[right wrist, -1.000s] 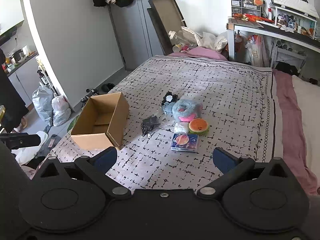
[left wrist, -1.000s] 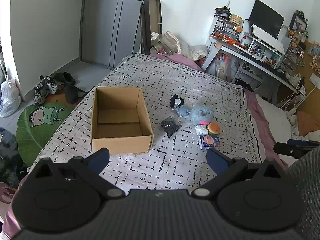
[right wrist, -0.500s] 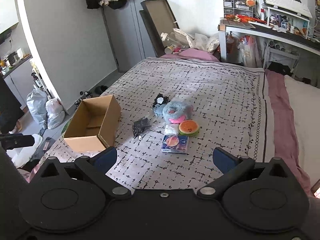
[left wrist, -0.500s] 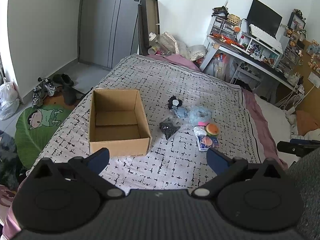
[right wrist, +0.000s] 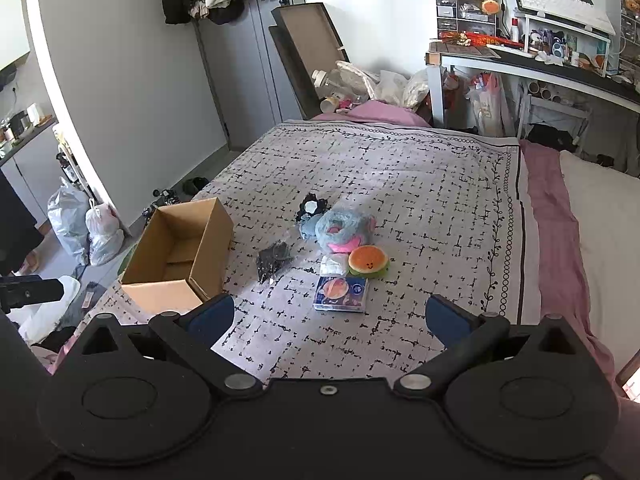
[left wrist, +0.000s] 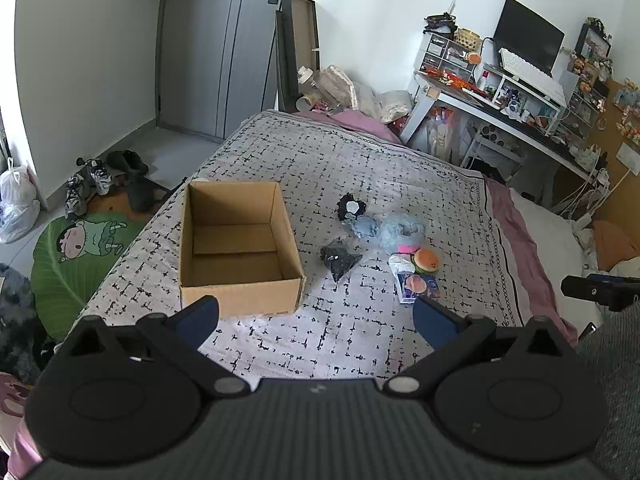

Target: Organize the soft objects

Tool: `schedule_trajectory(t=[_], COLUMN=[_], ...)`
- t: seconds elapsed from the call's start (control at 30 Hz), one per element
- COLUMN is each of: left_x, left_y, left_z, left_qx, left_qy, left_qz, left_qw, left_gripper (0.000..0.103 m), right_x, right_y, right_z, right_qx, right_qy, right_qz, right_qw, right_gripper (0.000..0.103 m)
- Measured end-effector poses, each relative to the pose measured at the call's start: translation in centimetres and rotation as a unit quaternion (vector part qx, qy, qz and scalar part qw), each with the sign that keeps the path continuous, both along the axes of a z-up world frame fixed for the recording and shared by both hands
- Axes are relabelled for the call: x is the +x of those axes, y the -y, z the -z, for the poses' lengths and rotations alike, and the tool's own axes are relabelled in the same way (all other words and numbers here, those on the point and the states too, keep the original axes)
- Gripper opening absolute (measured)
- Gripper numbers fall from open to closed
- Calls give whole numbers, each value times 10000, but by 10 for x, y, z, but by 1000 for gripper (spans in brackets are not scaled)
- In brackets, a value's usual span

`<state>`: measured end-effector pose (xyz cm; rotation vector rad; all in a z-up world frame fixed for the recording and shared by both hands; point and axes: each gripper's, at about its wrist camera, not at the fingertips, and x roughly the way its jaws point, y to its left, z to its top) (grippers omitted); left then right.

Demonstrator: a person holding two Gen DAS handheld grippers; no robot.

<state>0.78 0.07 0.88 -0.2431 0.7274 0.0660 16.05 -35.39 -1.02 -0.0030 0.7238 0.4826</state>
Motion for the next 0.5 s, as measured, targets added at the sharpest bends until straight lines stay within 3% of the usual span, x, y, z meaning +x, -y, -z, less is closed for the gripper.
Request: schedule_trajectory(t=[0.5], left_x=[1], left_y=[-3], left_z=[-2], left_qx=[40], left_qy=[-1], left_qz=[-20], left_qw=[10000], left_gripper=[102], right_x=[-2], right_y=[-3], right_z=[1], right_qx=[-61], right_qy=[33], right_qz=[-32], right_qw=[10000], right_gripper=[103])
